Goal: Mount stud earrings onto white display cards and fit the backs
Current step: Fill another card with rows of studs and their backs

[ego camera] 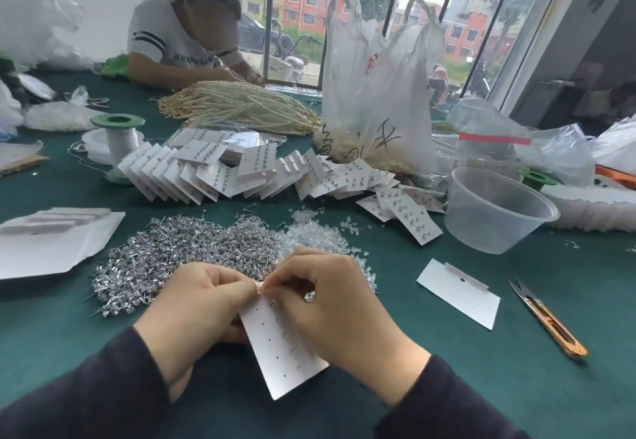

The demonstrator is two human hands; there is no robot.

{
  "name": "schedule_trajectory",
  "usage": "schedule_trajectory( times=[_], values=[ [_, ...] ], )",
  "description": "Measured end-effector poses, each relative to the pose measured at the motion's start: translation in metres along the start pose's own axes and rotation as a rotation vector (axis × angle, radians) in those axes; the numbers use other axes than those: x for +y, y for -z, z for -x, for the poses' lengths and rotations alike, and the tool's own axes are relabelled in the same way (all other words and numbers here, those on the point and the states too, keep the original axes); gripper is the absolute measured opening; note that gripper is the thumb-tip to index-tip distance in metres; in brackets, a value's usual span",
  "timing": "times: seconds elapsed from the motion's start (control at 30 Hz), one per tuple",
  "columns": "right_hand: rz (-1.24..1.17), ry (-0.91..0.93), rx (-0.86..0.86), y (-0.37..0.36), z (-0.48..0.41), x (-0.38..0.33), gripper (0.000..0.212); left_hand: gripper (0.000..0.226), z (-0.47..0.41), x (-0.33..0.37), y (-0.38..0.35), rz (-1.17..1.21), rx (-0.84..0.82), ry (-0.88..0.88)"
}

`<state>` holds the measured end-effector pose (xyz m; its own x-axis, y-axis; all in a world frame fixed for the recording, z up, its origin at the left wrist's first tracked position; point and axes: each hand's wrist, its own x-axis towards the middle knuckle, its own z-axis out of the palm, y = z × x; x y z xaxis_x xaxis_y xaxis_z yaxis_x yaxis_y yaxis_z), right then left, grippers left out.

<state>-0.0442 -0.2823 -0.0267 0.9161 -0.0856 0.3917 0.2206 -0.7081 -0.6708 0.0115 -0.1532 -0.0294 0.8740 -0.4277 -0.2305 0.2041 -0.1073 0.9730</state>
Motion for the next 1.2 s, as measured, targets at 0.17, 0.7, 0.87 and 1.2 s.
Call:
schedule_trajectory(
  times=[0.17,0.7,0.87,1.2],
  values=[
    [0.058,-0.011,0.017,0.004,0.0,0.0,0.009,0.017,0.0,0.004,-0.001,0.046,0.001,0.028],
    [0.287,0.005,0.155,-0.009,0.006,-0.015,0.008,0.012,0.003,0.006,-0.003,0.211,-0.005,0.055],
    [0.338,0.011,0.265,-0.016,0.008,-0.022,0.019,0.021,0.005,0.008,-0.003,0.274,-0.062,0.083],
    [0.332,-0.006,0.35,-0.024,0.008,-0.028,0.013,0.019,0.006,0.003,-0.009,0.387,0.037,0.012]
  ],
)
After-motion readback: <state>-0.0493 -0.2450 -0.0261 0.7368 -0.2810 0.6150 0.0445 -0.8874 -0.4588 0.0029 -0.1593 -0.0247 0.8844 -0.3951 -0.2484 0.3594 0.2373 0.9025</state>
